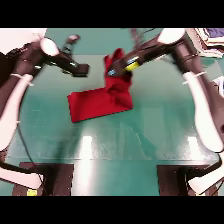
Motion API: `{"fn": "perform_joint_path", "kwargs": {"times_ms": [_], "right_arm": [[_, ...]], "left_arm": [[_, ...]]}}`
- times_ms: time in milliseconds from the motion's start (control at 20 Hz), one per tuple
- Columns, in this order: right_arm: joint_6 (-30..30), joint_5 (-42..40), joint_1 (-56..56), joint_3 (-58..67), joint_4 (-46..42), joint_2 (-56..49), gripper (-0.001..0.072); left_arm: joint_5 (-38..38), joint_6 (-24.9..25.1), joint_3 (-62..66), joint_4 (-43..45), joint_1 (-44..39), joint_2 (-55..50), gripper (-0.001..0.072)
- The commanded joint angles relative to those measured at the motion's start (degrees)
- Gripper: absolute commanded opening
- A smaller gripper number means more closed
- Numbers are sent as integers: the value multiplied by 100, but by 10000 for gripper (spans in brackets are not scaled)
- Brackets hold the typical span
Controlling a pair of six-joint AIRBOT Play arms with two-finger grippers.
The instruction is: Fold the shirts.
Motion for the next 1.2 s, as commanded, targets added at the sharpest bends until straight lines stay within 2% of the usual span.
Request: {"fn": "perform_joint_path", "kwargs": {"times_ms": [0,50,250,400,600,700,750,900,1150], "right_arm": [[-459,-1086,1152,315,-22,-820,456],[-459,-1215,1346,409,-22,-1003,575],[-444,-1342,1123,-133,-192,-592,571],[-188,-894,275,-894,-839,76,571],[42,-393,-1189,-2063,-970,627,574],[44,-168,-1808,-2557,-927,612,660],[44,-144,-2033,-2800,-813,549,682],[46,-153,-2417,-3235,-63,160,674],[46,-50,-2090,-2844,855,-776,670]], "left_arm": [[-297,15,4,323,715,774,25],[-304,15,4,323,852,953,25],[-341,17,4,321,1126,1392,25],[-498,15,2,264,1123,1434,25],[-581,13,-15,229,1123,1427,25],[-579,15,-15,94,1119,1427,25],[-575,15,-15,20,1119,1427,26],[-518,15,-15,-83,1119,1427,26],[-529,17,-15,-83,1119,1427,25]]}}
